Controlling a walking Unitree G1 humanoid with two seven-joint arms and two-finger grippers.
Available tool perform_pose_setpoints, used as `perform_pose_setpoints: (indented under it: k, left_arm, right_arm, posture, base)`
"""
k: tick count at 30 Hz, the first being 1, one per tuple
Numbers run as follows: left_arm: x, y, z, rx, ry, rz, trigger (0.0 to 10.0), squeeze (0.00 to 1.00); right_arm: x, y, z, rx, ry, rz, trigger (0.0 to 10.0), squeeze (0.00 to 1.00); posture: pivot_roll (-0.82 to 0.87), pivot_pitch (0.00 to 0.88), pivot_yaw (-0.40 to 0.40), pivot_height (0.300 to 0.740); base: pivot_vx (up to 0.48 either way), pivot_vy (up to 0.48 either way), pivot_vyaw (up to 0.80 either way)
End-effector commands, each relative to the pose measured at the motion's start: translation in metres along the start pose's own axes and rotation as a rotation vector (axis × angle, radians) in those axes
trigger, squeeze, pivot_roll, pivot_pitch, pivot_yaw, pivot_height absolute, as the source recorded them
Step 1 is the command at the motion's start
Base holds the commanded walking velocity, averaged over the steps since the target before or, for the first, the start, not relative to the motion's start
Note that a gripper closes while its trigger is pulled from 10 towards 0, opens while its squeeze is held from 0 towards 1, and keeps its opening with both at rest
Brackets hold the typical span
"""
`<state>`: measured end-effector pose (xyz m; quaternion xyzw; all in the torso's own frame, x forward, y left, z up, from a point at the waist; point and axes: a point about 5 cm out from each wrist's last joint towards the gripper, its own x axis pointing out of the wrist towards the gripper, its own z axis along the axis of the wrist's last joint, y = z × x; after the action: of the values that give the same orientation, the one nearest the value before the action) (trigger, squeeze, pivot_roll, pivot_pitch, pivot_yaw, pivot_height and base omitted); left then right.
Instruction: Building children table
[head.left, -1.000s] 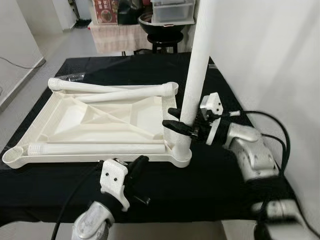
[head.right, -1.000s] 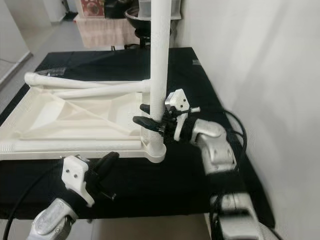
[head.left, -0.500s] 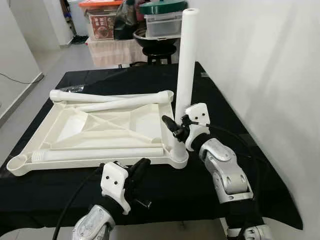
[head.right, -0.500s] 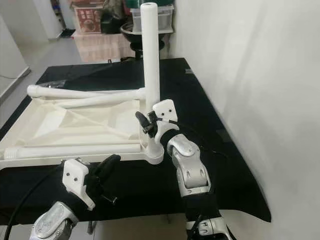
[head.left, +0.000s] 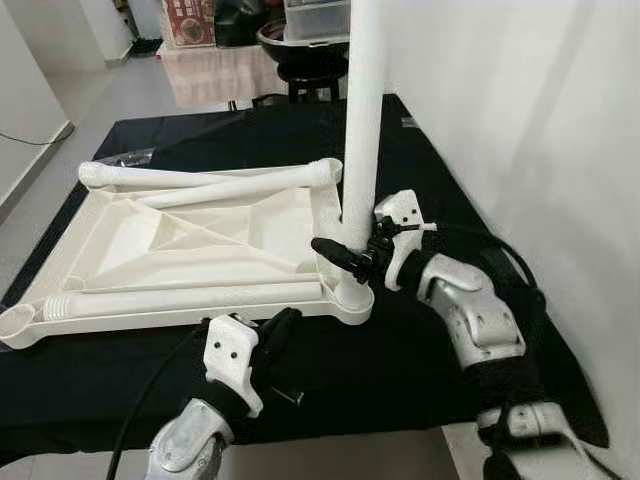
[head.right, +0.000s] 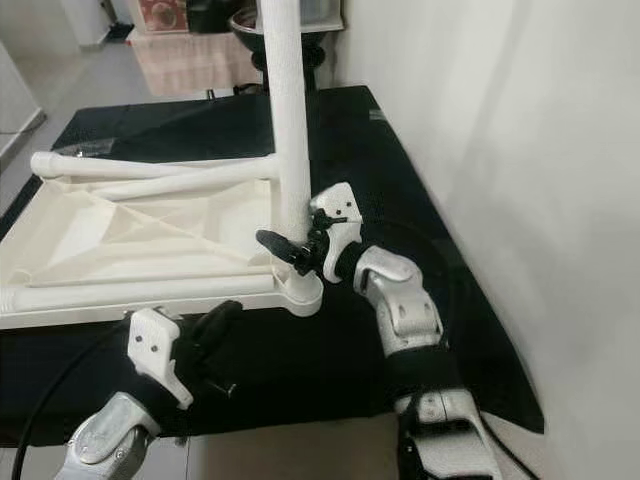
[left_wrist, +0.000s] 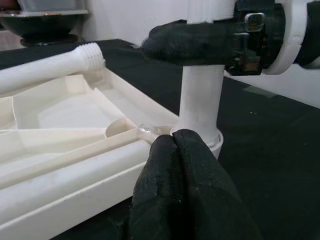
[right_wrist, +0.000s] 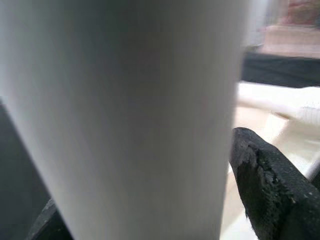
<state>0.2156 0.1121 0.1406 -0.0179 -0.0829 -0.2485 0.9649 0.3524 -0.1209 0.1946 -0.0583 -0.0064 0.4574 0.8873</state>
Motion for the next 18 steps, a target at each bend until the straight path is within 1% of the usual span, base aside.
perform_pose_setpoints:
  k: [1, 5, 6, 9, 11, 12, 13, 15, 16, 17, 18]
  left_arm:
    - [-0.002, 0.001, -0.006, 0.002, 0.031, 0.009, 10.0, 0.00]
    - [-0.002, 0.000, -0.007, 0.002, 0.044, -0.013, 10.0, 0.00]
    - [-0.002, -0.001, -0.008, 0.002, 0.059, -0.040, 10.0, 0.00]
    - [-0.003, 0.001, -0.007, 0.008, 0.062, -0.019, 10.0, 0.00]
    - [-0.005, 0.011, -0.003, 0.008, 0.057, 0.062, 10.0, 0.00]
    - [-0.005, 0.011, -0.003, 0.008, 0.057, 0.062, 10.0, 0.00]
    - [-0.005, 0.015, -0.001, 0.007, 0.054, 0.087, 10.0, 0.00]
    - [-0.005, 0.015, -0.001, 0.007, 0.054, 0.087, 10.0, 0.00]
    - [-0.005, 0.021, 0.000, -0.006, 0.050, 0.123, 10.0, 0.00]
    - [-0.005, 0.021, 0.000, -0.006, 0.050, 0.123, 10.0, 0.00]
    - [-0.004, 0.028, 0.001, -0.027, 0.053, 0.157, 10.0, 0.00]
  right_arm:
    - [0.006, -0.001, 0.003, -0.022, 0.012, 0.092, 10.0, 0.00]
    - [0.008, -0.006, 0.001, -0.037, 0.041, 0.103, 10.0, 0.00]
    - [0.008, -0.009, -0.004, -0.037, 0.061, 0.091, 10.0, 0.00]
    - [0.005, -0.011, -0.008, -0.034, 0.067, 0.062, 10.0, 0.00]
    - [-0.010, -0.010, -0.018, 0.015, 0.049, 0.054, 10.0, 0.00]
    - [-0.010, -0.010, -0.018, 0.015, 0.049, 0.054, 10.0, 0.00]
    - [-0.015, -0.010, -0.022, 0.029, 0.043, 0.049, 10.0, 0.00]
    - [-0.015, -0.010, -0.022, 0.029, 0.043, 0.049, 10.0, 0.00]
    - [-0.021, -0.009, -0.027, 0.043, 0.036, 0.036, 10.0, 0.00]
    - [-0.021, -0.009, -0.027, 0.043, 0.036, 0.036, 10.0, 0.00]
    - [-0.029, -0.005, -0.033, 0.051, 0.031, 0.018, 10.0, 0.00]
  posture:
    - [0.04, 0.067, 0.001, 0.740]
    - [0.04, 0.061, -0.001, 0.740]
    - [0.05, 0.054, -0.005, 0.740]
    - [0.04, 0.054, -0.005, 0.740]
    - [0.03, 0.049, 0.006, 0.740]
    - [0.03, 0.049, 0.006, 0.740]
    - [0.03, 0.049, 0.006, 0.740]
    - [0.03, 0.049, 0.006, 0.740]
    - [0.02, 0.045, 0.016, 0.740]
    - [0.02, 0.045, 0.016, 0.740]
    - [0.01, 0.040, 0.027, 0.740]
  base:
    - [0.000, 0.000, 0.00]
    - [0.000, 0.000, 0.00]
    - [0.000, 0.000, 0.00]
    - [0.000, 0.000, 0.00]
    - [0.000, 0.000, 0.00]
    - [0.000, 0.000, 0.00]
    - [0.000, 0.000, 0.00]
    - [0.000, 0.000, 0.00]
    - [0.000, 0.000, 0.00]
    - [0.000, 0.000, 0.00]
    - [0.000, 0.000, 0.00]
